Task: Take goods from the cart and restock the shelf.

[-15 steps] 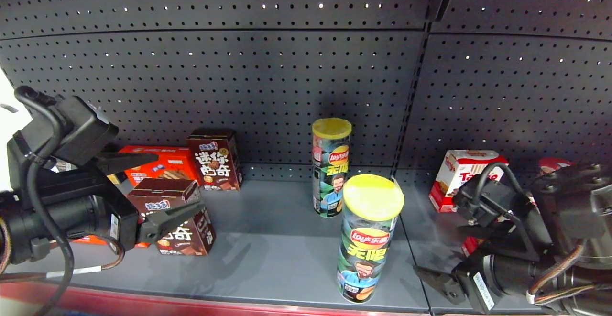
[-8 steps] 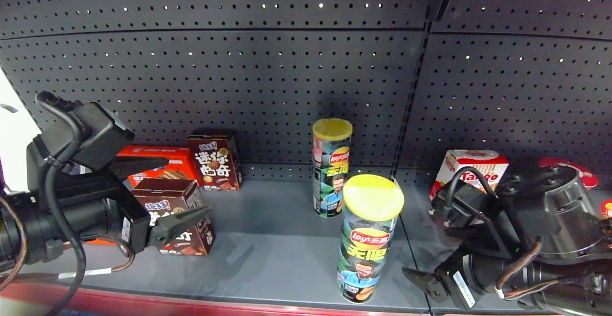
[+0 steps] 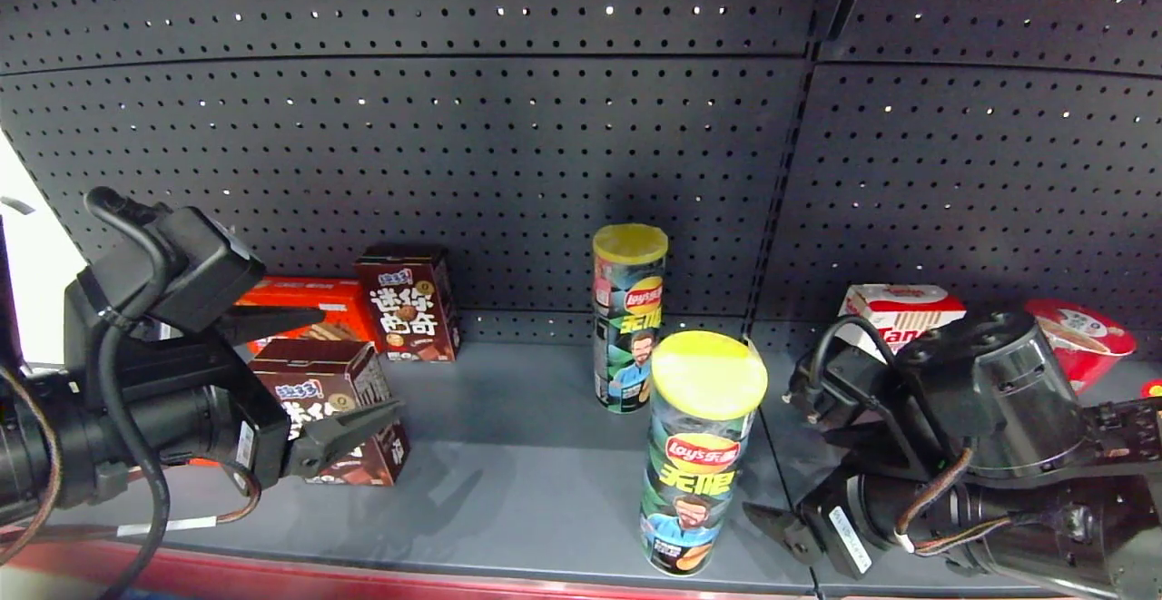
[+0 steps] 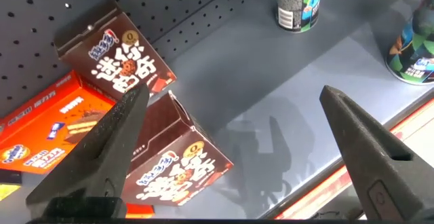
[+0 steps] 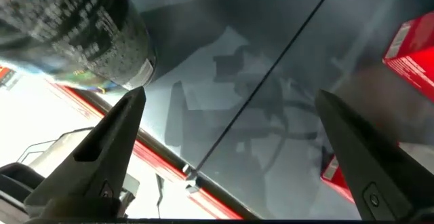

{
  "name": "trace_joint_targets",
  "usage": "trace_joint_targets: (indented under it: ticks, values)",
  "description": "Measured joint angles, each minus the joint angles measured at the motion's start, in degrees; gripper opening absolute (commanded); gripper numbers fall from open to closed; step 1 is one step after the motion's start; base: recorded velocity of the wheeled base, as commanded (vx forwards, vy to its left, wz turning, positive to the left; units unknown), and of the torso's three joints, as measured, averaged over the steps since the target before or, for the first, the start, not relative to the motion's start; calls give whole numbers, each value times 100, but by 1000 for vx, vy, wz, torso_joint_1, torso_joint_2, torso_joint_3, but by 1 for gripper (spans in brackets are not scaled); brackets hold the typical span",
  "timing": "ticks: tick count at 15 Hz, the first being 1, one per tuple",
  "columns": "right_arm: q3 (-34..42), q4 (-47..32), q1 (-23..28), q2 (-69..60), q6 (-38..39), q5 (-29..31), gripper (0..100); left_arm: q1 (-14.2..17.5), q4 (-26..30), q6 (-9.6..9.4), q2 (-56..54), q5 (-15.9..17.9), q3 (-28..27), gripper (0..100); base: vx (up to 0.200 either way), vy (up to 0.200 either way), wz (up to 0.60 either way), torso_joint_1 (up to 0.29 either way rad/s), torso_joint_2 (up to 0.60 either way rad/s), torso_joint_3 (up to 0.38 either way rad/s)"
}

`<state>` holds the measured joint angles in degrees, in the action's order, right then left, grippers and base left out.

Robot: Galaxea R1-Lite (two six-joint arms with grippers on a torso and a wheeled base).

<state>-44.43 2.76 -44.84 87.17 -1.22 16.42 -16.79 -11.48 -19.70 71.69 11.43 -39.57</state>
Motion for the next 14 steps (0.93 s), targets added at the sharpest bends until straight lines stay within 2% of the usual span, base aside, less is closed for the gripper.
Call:
trace_joint_targets:
  ticks: [4, 14]
  values:
    - [-22, 57, -20, 119, -63, 16, 100, 0, -187, 5, -20, 6, 151, 100, 0, 0, 0, 0, 0, 0]
    - [-355, 182, -22, 423, -149, 49, 100, 0, -195, 9, -87, 9, 388, 100, 0, 0, 0, 0, 0, 0]
